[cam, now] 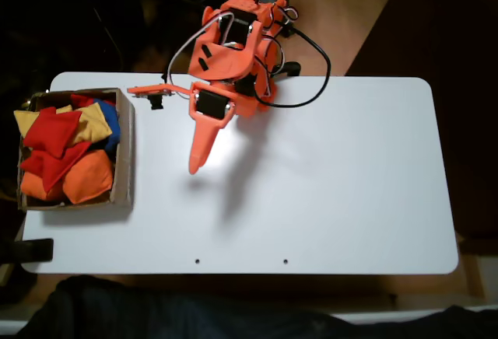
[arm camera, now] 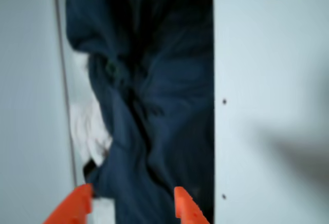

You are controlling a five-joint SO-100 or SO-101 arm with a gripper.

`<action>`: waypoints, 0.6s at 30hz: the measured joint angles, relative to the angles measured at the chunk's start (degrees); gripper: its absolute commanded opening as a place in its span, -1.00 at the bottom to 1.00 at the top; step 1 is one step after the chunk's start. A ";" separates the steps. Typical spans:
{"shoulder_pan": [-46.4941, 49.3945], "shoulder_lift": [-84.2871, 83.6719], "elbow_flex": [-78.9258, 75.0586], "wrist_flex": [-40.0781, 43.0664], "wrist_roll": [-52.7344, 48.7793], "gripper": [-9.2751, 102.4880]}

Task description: Grasp a bag and put it in the box.

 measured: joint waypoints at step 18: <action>-11.69 18.90 24.43 -1.93 -3.87 -0.68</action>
